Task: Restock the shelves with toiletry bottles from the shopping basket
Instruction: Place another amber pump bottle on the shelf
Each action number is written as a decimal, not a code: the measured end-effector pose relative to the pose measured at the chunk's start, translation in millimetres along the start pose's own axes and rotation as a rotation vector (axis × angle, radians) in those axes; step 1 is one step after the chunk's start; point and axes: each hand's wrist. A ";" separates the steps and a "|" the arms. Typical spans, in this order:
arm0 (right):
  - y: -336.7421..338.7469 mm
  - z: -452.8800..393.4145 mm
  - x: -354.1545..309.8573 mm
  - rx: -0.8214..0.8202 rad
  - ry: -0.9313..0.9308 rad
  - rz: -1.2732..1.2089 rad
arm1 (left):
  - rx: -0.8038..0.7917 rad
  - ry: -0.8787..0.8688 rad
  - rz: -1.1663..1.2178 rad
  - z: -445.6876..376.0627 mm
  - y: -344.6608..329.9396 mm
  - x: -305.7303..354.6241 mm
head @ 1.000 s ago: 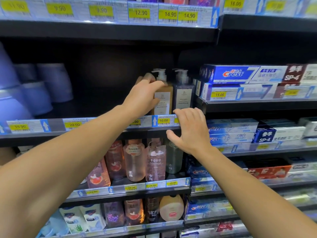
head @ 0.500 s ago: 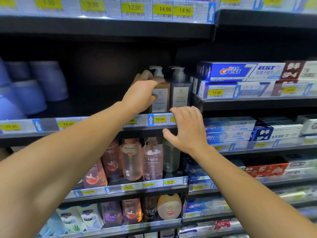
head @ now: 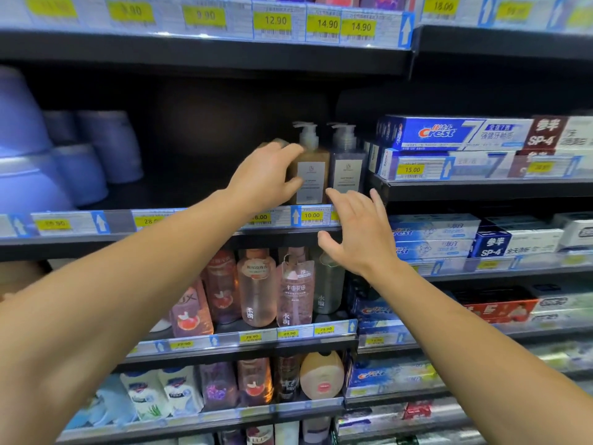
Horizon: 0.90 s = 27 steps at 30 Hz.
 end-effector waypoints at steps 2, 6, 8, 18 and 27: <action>4.1 1.9 -9.4 0.002 0.016 -0.009 | 0.007 -0.035 0.026 17.3 9.7 -6.5; 8.5 4.9 -39.5 -0.056 0.030 0.022 | 0.012 -0.041 0.022 66.4 28.0 -28.6; 9.7 7.2 -59.1 -0.069 0.053 0.042 | 0.033 -0.049 0.011 96.5 37.2 -43.9; -13.8 42.2 -199.5 -0.240 0.180 -0.064 | -0.071 0.145 -0.044 265.4 70.0 -131.5; -74.4 138.1 -329.5 -0.558 0.265 -0.225 | -0.370 0.326 -0.030 443.4 57.2 -185.2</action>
Point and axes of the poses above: each hand's wrist, its own z-axis away from the middle knuckle, its own y-axis out of the back of the hand, x = y × z, and after that the axes turned 6 degrees about y, right-handed
